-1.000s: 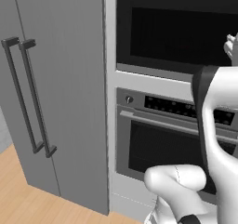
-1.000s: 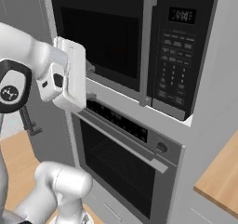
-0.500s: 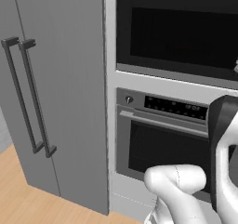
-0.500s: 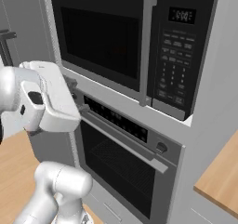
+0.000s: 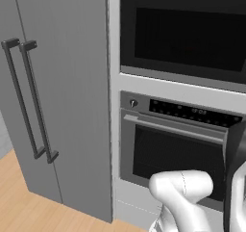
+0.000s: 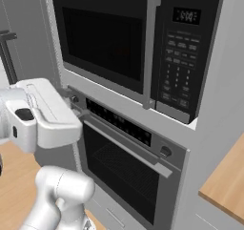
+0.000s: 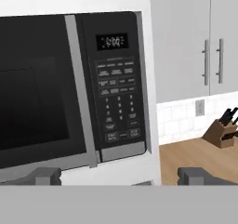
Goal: Pick the squash from the sink and place it in the bowl. Then pick the bowl and place it in the microwave. Then close the microwave door and press the start button.
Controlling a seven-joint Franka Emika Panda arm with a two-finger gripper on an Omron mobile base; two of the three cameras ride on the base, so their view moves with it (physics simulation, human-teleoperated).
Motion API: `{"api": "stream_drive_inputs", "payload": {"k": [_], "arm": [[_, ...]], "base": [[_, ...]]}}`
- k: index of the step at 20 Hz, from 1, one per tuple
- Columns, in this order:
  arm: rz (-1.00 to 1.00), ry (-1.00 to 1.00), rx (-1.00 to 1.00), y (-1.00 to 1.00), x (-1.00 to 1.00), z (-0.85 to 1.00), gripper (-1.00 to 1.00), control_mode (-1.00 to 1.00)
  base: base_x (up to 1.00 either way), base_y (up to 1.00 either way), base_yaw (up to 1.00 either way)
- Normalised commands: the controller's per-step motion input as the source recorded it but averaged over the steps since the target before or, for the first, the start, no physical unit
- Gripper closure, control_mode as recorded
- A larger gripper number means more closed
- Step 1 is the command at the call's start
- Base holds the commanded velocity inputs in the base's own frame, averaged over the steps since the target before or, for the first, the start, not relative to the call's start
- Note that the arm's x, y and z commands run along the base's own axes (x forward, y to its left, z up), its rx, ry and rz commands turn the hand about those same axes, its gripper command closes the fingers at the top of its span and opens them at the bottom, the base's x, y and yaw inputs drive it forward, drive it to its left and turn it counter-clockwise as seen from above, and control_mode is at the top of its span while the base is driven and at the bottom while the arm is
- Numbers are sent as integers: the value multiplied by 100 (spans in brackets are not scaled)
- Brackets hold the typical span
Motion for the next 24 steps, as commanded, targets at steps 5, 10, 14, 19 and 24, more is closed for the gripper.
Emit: {"api": "stream_drive_inputs", "payload": {"k": [5, 10, 14, 19, 24], "arm": [[10, 15, -11, 0, 11, -12, -100, -100], [22, 19, -2, 0, 29, -20, -100, -100], [12, 0, 0, -12, 15, 0, -100, -100], [1, 0, 8, -34, 7, 6, -100, -100], [0, 0, 6, -17, 16, 8, -100, -100]], "base": [[0, 0, 0], [0, 0, 0], [0, 0, 0], [0, 0, 0], [0, 0, 0]]}}
